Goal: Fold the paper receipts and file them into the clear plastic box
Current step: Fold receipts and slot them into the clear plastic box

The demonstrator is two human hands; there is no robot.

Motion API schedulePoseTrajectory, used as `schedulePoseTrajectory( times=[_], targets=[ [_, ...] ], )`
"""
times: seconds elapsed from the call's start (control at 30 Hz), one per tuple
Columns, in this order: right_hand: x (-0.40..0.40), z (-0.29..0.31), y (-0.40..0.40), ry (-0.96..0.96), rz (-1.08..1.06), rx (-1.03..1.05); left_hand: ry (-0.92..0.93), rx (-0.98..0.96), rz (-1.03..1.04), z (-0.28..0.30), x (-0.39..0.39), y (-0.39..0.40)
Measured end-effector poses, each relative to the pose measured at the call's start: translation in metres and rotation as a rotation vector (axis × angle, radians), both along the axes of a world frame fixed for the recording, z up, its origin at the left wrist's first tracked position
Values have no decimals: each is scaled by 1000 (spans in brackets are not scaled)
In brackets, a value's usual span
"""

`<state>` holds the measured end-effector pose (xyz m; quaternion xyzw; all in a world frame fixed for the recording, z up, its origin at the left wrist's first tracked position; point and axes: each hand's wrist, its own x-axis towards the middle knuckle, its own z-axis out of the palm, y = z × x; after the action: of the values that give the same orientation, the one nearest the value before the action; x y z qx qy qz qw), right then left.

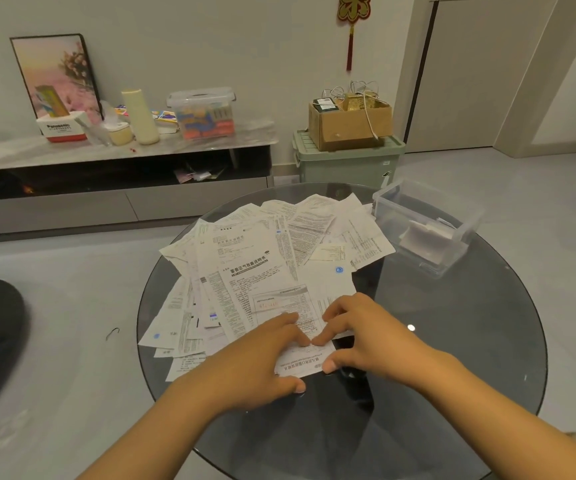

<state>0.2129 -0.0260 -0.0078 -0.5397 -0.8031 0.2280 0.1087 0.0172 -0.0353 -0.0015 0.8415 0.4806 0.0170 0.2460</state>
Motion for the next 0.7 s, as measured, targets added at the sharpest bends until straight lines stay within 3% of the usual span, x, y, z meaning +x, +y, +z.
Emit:
schedulePoseTrajectory(
  times=[0.5,0.7],
  targets=[
    [-8,-9,-2,170,-128,-12,-68,18,-27,-4,-7,6],
    [0,4,4,330,-111,-168,-242,1,62,0,-11,8]
  ],
)
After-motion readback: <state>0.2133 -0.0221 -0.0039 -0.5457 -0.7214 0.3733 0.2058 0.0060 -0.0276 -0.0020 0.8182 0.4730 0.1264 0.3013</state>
